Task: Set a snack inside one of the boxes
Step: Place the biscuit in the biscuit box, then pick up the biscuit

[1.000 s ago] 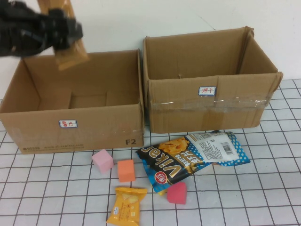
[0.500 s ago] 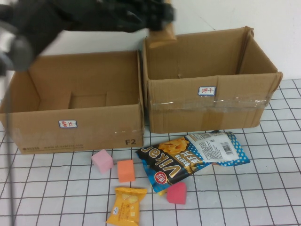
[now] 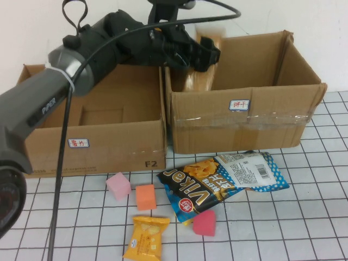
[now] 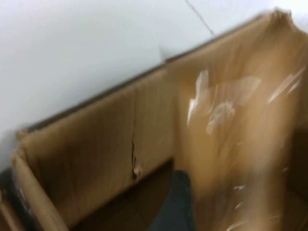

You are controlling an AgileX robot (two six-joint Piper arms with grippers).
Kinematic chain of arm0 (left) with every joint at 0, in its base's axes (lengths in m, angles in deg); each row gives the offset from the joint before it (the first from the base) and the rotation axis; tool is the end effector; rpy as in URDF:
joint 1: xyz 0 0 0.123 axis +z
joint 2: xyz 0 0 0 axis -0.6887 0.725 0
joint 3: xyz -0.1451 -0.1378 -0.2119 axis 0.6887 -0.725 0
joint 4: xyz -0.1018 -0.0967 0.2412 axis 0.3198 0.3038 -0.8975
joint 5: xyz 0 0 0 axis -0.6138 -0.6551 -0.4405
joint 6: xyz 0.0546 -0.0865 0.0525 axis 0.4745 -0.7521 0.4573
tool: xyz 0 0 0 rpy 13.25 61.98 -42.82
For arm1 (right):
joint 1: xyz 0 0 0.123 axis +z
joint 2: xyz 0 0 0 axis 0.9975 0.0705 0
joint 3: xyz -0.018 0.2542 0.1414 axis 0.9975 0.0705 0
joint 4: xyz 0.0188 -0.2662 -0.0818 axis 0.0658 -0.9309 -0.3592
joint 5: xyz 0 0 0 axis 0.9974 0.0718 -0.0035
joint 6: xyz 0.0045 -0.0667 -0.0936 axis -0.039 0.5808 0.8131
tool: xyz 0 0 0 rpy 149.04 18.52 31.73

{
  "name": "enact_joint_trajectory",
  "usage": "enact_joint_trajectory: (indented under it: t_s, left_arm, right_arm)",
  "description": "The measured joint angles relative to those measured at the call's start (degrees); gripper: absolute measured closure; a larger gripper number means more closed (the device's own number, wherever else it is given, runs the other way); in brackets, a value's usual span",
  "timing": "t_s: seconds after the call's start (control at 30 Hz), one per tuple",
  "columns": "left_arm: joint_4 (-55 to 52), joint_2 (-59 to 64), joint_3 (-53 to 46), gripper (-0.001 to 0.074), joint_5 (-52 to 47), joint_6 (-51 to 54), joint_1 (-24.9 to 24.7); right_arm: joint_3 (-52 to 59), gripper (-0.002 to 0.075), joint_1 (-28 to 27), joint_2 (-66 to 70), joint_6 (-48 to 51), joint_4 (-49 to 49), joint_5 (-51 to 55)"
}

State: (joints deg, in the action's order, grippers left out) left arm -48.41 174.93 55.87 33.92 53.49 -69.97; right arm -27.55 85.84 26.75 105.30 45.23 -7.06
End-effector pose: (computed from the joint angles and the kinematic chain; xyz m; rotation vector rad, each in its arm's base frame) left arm 0.4869 -0.2784 0.3115 0.5674 1.9564 -0.6316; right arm 0.1883 0.0357 0.2164 -0.2855 2.2178 0.3004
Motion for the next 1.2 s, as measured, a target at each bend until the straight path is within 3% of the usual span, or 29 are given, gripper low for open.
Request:
enact_joint_trajectory:
  t_s: [0.1,0.2,0.3,0.43,0.53,0.7,0.83,1.0,1.2]
  left_arm:
    - [-3.74,-0.74,0.66,0.0149,-2.71,0.68,0.00]
    - [-11.49,-2.92,1.31,0.0204,-5.34,0.04,0.00]
    - [-21.29,-6.05,2.39,0.0337,-9.86,-3.51,0.00]
    - [-30.99,-10.90,3.79,0.0595,-19.43,-9.39,0.00]
    - [-35.11,-14.20,4.02,0.0697,-27.91,-11.40,0.00]
    - [-39.58,-16.26,4.02,0.0729,-42.35,-16.91,0.00]
    - [-39.98,-17.72,-0.28,0.0734,-44.25,-19.25,-0.11]
    - [-39.27,-22.39,-13.21,0.0735,-42.12,-21.62,-1.31]
    - [-36.57,-29.59,-36.67,0.0735,-29.76,-26.41,-1.66]
  right_arm:
    - [0.00,0.0727,0.00,0.00,0.00,0.00,0.00]
    - [0.00,0.0727,0.00,0.00,0.00,0.10,0.00]
    - [0.00,0.0727,0.00,0.00,0.00,0.45,0.00]
    - [0.00,0.0727,0.00,0.00,0.00,0.67,0.00]
    - [0.00,0.0727,0.00,0.00,0.00,0.78,0.00]
    - [0.00,0.0727,0.00,0.00,0.00,0.88,0.00]
    - [0.00,0.0727,0.00,0.00,0.00,0.88,0.41]
    - [0.00,0.0727,0.00,0.00,1.54,0.98,0.82]
    - [0.00,0.0727,0.00,0.00,4.05,2.55,1.62]
